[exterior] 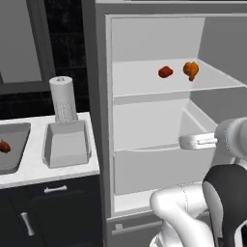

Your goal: Place one bell pepper and one chicken drumstick in each tupperware on the nearby counter, to pack two identical lunches.

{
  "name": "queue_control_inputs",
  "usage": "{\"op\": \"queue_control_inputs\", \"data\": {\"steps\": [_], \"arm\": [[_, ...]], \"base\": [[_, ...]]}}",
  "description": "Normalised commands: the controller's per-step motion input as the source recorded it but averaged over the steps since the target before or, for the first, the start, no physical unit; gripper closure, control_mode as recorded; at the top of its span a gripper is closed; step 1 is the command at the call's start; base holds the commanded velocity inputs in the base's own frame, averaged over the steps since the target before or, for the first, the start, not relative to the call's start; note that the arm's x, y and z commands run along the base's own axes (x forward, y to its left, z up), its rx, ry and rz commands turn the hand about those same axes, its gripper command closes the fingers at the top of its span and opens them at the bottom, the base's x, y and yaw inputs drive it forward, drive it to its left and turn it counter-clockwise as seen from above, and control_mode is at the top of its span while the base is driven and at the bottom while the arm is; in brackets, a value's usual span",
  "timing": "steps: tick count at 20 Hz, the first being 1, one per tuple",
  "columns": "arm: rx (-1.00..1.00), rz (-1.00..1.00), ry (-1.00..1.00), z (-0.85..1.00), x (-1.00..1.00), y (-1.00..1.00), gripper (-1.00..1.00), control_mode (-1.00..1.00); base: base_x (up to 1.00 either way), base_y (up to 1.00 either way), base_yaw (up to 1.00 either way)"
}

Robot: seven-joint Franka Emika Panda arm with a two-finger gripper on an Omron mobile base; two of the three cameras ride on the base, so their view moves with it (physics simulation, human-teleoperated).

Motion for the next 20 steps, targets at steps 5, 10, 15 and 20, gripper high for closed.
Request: {"op": "queue_control_inputs", "data": {"steps": [5, 10, 15, 20], "arm": [[0.0, 0.0, 0.0, 0.0, 0.0, 0.0, -1.0, 1.0], [0.0, 0.0, 0.02, 0.22, 0.17, -0.01, -1.0, -1.0], [0.03, 0.03, 0.03, 0.55, 0.56, -0.27, -1.0, -1.0], [0.0, 0.0, -0.11, 0.21, 0.44, -0.21, -1.0, -1.0]], "base": [[0.34, 0.02, -0.35], [0.13, 0.0, -0.2], [0.0, 0.0, 0.0], [0.0, 0.0, 0.0]]}}
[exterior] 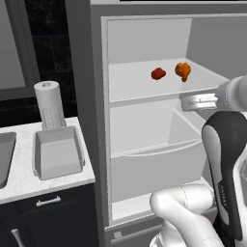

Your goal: Place one bell pepper and one chicken drumstick in each tupperware on the nearby counter, to pack two identical lunches.

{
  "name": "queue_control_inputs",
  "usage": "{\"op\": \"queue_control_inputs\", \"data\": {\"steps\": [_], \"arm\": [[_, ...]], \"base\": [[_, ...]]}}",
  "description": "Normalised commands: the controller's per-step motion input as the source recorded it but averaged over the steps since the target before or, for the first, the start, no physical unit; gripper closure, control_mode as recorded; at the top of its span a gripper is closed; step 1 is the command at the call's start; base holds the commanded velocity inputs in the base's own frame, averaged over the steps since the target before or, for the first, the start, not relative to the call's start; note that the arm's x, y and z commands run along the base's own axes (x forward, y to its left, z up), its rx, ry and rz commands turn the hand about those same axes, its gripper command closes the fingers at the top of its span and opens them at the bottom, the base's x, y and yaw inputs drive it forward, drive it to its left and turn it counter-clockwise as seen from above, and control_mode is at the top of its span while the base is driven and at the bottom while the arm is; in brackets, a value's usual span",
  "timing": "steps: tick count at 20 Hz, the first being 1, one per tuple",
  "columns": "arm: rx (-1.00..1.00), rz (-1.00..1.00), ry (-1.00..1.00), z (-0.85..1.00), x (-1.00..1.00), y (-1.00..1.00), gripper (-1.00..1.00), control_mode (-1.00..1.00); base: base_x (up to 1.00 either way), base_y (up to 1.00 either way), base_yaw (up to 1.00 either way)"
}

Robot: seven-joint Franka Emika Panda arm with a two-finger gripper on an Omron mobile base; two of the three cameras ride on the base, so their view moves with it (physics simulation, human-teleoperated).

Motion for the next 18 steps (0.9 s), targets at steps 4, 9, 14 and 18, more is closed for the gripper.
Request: {"op": "queue_control_inputs", "data": {"steps": [4, 9, 14, 18], "arm": [[0.0, -0.01, -0.12, 0.12, 0.44, -0.28, -1.0, -1.0], [0.0, -0.05, -0.01, 0.14, 0.41, -0.3, -1.0, -1.0], [-0.03, -0.12, 0.12, 0.07, 0.53, -0.28, -1.0, -1.0], [0.0, -0.01, 0.01, 0.01, 0.3, -0.53, -1.0, -1.0]], "base": [[0.0, 0.0, 0.0], [0.0, 0.0, 0.0], [0.0, 0.0, 0.0], [0.0, 0.0, 0.0]]}}
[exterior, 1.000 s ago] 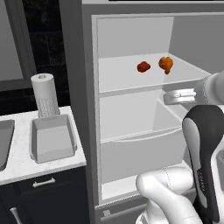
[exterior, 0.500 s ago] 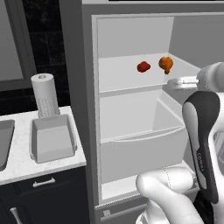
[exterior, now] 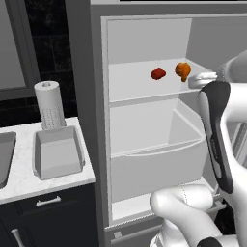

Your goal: Place one bell pepper and one chicken drumstick in each tupperware on the nearby counter, to pack two identical lunches.

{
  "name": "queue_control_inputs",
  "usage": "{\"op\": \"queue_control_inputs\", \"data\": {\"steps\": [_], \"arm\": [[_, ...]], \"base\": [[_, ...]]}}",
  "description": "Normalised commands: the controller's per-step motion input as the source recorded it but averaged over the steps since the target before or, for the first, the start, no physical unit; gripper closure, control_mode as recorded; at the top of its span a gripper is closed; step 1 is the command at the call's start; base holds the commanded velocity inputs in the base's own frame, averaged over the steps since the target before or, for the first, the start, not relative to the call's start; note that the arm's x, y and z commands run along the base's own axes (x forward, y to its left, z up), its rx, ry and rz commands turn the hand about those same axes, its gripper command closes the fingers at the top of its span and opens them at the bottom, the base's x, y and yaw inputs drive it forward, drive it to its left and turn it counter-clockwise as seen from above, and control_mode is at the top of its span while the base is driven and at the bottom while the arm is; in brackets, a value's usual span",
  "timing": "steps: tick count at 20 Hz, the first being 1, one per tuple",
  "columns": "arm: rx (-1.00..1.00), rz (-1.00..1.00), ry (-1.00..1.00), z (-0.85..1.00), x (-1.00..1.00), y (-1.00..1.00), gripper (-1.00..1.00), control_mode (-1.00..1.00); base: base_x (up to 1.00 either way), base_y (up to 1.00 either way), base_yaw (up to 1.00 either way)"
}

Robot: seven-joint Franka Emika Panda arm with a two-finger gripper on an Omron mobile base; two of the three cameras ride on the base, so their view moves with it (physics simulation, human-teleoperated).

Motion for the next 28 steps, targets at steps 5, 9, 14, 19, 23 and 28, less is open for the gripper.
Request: {"op": "queue_control_inputs", "data": {"steps": [5, 9, 14, 19, 23, 28], "arm": [[0.01, 0.0, 0.0, 0.01, 0.29, -0.4, -1.0, -1.0], [0.01, 0.0, 0.0, 0.0, 0.4, -0.11, -1.0, -1.0], [0.0, 0.0, 0.0, -0.03, 0.49, 0.0, -1.0, -1.0], [0.0, 0.0, 0.0, -0.12, 0.56, 0.07, -1.0, -1.0], [0.0, 0.0, 0.0, -0.17, 0.55, 0.01, -1.0, -1.0], [0.0, 0.0, 0.02, -0.06, 0.61, 0.0, -1.0, -1.0]], "base": [[0.0, 0.0, 0.0], [0.0, 0.0, 0.0], [0.0, 0.0, 0.0], [0.0, 0.0, 0.0], [0.0, 0.0, 0.0], [0.0, 0.0, 0.0]]}}
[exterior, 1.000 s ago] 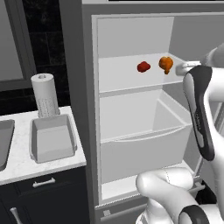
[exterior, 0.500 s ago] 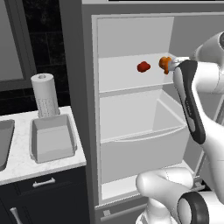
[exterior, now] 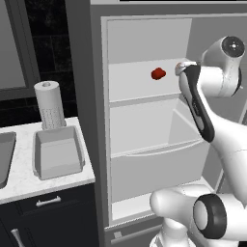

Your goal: Place one bell pepper and one chicken drumstick in each tupperware on the nearby counter, to pack two identical lunches.

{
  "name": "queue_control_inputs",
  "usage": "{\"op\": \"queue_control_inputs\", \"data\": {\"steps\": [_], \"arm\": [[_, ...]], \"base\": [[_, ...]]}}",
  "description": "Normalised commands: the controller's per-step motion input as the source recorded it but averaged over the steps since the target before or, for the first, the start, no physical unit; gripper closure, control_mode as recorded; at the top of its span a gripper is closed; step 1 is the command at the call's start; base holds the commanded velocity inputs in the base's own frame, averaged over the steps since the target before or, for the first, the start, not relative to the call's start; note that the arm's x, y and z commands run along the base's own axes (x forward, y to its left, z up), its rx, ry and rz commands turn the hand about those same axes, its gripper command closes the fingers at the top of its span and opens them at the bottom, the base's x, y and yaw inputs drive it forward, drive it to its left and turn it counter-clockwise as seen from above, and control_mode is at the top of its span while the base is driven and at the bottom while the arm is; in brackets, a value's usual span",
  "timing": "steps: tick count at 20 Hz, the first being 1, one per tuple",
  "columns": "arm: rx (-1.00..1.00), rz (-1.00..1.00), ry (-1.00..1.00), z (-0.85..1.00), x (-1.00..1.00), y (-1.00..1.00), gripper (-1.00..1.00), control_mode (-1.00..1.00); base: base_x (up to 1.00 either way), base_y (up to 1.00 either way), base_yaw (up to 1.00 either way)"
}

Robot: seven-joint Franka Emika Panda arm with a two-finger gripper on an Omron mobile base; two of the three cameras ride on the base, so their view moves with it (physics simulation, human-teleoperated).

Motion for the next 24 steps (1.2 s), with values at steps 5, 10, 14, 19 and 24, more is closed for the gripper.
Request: {"op": "queue_control_inputs", "data": {"steps": [5, 10, 14, 19, 24], "arm": [[0.0, 0.0, 0.03, -0.07, 0.6, -0.01, -1.0, -1.0], [0.03, 0.0, 0.03, -0.04, 0.43, -0.32, -1.0, -1.0], [0.0, 0.0, 0.05, -0.13, 0.42, -0.12, -1.0, -1.0], [0.0, 0.0, 0.03, -0.17, 0.42, 0.0, -1.0, -1.0], [0.0, 0.0, 0.01, -0.13, 0.41, -0.02, -1.0, -1.0]], "base": [[0.0, 0.0, 0.0], [0.0, 0.0, 0.0], [0.0, 0.0, 0.0], [0.0, 0.0, 0.0], [0.0, 0.0, 0.0]]}}
